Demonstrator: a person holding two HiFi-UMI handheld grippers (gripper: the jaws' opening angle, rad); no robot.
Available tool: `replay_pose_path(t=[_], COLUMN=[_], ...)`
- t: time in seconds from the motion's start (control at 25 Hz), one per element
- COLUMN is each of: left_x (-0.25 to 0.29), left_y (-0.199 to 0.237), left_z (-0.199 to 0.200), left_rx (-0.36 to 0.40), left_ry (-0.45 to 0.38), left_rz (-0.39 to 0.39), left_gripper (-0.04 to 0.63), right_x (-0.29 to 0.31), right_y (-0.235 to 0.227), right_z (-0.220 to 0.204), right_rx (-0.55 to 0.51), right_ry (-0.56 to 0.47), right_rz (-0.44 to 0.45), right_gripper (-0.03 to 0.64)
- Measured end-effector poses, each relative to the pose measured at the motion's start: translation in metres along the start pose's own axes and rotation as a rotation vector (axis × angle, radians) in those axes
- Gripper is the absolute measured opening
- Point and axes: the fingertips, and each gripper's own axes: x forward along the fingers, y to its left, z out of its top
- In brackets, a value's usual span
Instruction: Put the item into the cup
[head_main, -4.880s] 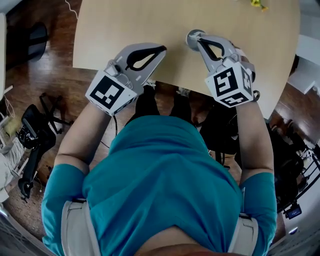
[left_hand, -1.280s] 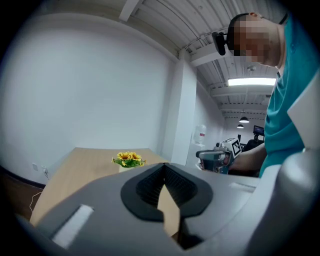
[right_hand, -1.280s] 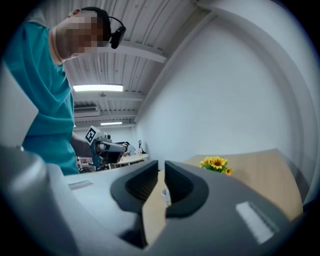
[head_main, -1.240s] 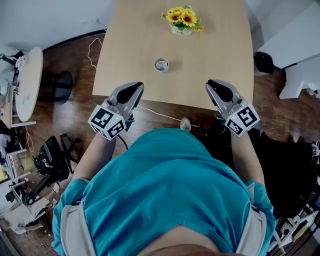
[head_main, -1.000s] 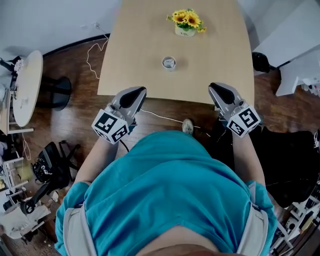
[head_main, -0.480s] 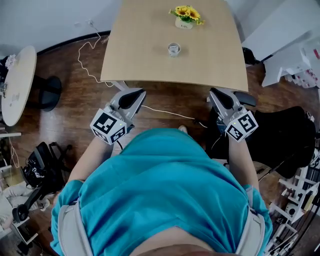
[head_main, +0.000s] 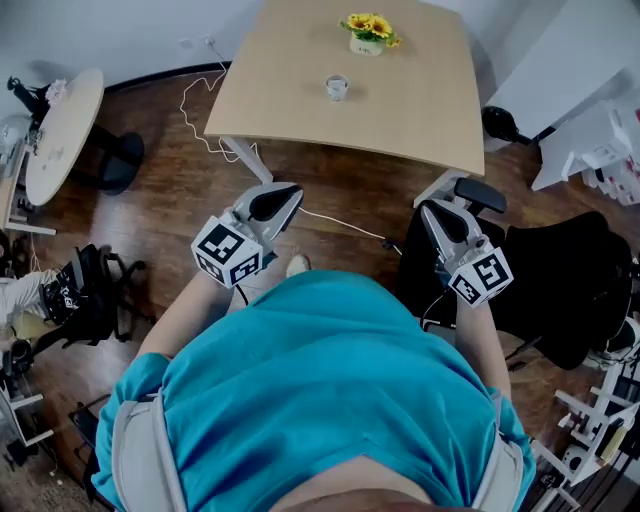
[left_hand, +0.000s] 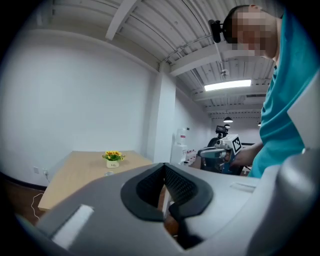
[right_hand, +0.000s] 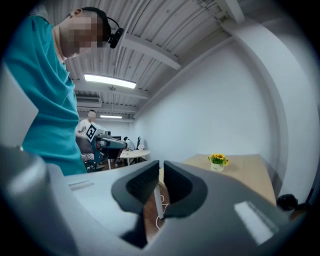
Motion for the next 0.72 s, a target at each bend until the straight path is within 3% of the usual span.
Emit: replay_pose_path(t=[0.28, 0.72], left_x=[-0.009, -0.059], left_y=[-0.081, -0.073], left_z=[-0.002, -0.002], left_rx=[0.035, 0.036], left_ry=[-0.002, -0.064], left_rz=[0.008, 0.024], left_gripper=[0.002, 0.002], right_x=[-0.063, -0.058], right_y=[0.019, 0.069], right_z=[-0.011, -0.011], right_rx=[0.049, 0.019], right_ry=[-0.010, -0.016], right_rz=[0.037, 0.024], right_gripper=[0.006, 0.001])
